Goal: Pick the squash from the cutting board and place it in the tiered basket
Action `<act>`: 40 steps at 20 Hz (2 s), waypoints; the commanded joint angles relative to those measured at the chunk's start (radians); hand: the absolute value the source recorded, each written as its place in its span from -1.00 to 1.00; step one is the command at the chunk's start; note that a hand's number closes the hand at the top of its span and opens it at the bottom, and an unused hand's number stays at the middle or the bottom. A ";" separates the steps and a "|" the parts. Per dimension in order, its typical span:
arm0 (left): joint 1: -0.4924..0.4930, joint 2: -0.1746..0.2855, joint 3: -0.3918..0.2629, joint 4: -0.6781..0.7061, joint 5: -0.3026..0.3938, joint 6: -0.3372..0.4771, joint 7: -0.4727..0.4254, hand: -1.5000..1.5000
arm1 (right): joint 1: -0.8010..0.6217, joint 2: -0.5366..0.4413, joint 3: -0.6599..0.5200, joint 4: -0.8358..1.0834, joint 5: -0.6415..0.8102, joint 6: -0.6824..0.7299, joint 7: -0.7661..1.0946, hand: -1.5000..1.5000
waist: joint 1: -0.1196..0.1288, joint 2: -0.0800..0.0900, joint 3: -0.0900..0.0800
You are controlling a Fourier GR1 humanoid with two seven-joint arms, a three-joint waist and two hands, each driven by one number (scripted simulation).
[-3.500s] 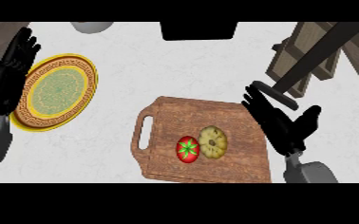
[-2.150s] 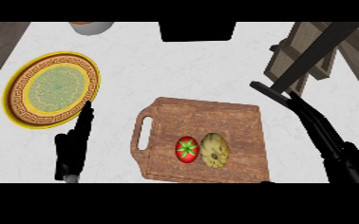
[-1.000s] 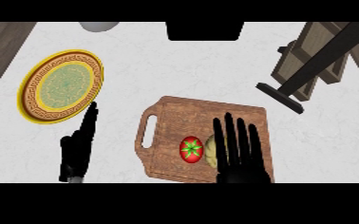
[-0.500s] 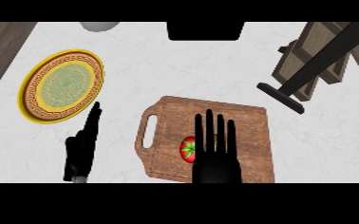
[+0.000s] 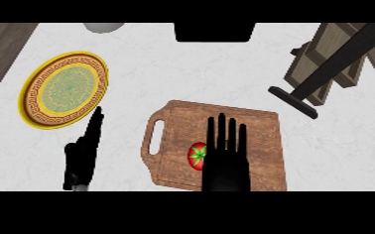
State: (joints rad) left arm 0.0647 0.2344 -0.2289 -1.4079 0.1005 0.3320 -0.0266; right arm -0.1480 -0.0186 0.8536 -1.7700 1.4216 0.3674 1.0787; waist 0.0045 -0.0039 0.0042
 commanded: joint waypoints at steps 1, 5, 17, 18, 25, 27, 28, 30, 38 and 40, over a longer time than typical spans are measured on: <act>-0.008 0.017 0.009 0.019 0.001 -0.018 0.055 0.00 | -0.024 0.018 -0.025 0.012 -0.032 0.095 0.162 -1.00 | -0.001 0.004 -0.005; -0.045 -0.042 0.008 0.087 -0.013 0.008 0.016 0.00 | -0.039 0.018 0.010 0.068 -0.070 0.071 0.205 -1.00 | -0.004 0.006 -0.005; 0.016 -0.025 0.008 0.020 -0.030 -0.016 0.043 0.00 | -0.050 0.018 -0.116 0.118 -0.135 0.067 0.159 -1.00 | 0.000 0.004 -0.004; 0.014 -0.055 -0.008 0.024 -0.045 0.007 0.035 0.00 | -0.042 0.018 -0.072 0.093 -0.151 0.090 0.203 -1.00 | 0.000 0.004 -0.004; -0.004 -0.033 0.034 0.032 -0.024 -0.039 0.050 0.00 | -0.031 0.018 -0.172 0.185 -0.132 0.027 0.094 -1.00 | -0.006 0.004 -0.004; 0.055 -0.033 0.014 -0.033 -0.062 -0.003 0.057 0.00 | -0.005 0.018 -0.134 0.165 -0.115 0.027 0.113 -1.00 | -0.002 0.002 -0.004; 0.046 -0.045 0.015 -0.007 -0.059 -0.012 0.029 0.00 | -0.106 0.018 -0.171 0.293 -0.174 -0.027 0.103 1.00 | 0.006 0.005 -0.004; -0.007 -0.060 0.021 -0.036 -0.057 -0.005 0.119 0.00 | -0.020 0.018 -0.141 0.186 -0.119 0.000 0.080 1.00 | -0.004 0.003 -0.004; 0.028 -0.051 0.057 -0.013 -0.049 -0.065 0.052 0.00 | -0.085 -0.005 -0.149 0.357 -0.019 -0.084 -0.097 1.00 | 0.002 0.004 -0.004; -0.043 -0.050 0.086 0.035 -0.051 -0.064 0.065 0.00 | -0.021 -0.106 -0.230 0.159 -0.089 -0.019 -0.148 1.00 | -0.011 0.003 -0.004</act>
State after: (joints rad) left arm 0.0633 0.1923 -0.1598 -1.4137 0.0499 0.2714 0.0062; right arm -0.1972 -0.0212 0.6921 -1.5419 1.3412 0.3439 0.9700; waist 0.0026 -0.0105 0.0015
